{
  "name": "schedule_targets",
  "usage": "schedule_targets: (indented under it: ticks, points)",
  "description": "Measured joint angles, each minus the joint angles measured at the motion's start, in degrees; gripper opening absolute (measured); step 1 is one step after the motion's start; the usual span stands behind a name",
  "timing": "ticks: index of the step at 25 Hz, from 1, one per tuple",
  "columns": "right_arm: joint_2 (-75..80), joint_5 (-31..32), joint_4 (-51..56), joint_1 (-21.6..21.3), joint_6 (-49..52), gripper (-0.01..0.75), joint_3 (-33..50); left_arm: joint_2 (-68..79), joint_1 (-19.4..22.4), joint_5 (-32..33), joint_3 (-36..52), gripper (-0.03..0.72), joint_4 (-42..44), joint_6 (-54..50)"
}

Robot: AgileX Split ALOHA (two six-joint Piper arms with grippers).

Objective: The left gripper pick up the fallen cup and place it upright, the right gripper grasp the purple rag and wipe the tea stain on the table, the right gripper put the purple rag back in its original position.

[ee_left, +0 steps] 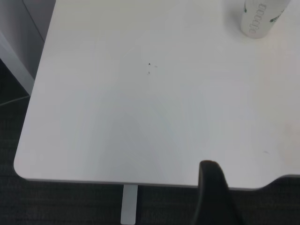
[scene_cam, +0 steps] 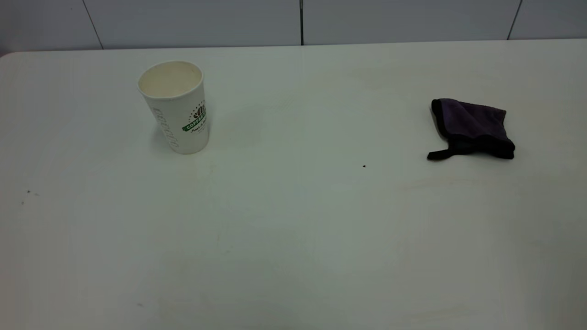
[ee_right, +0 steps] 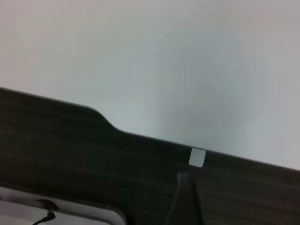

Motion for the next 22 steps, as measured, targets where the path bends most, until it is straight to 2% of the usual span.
schedule_targets:
  ticks: [18, 22]
  points:
    - [0.0, 0.0, 0.7, -0.1, 0.0, 0.399, 0.3, 0.0, 0.0, 0.0, 0.0, 0.472, 0.0, 0.0]
    - [-1.4, 0.0, 0.7, -2.5, 0.0, 0.354, 0.4, 0.0, 0.0, 0.0, 0.0, 0.472, 0.0, 0.0]
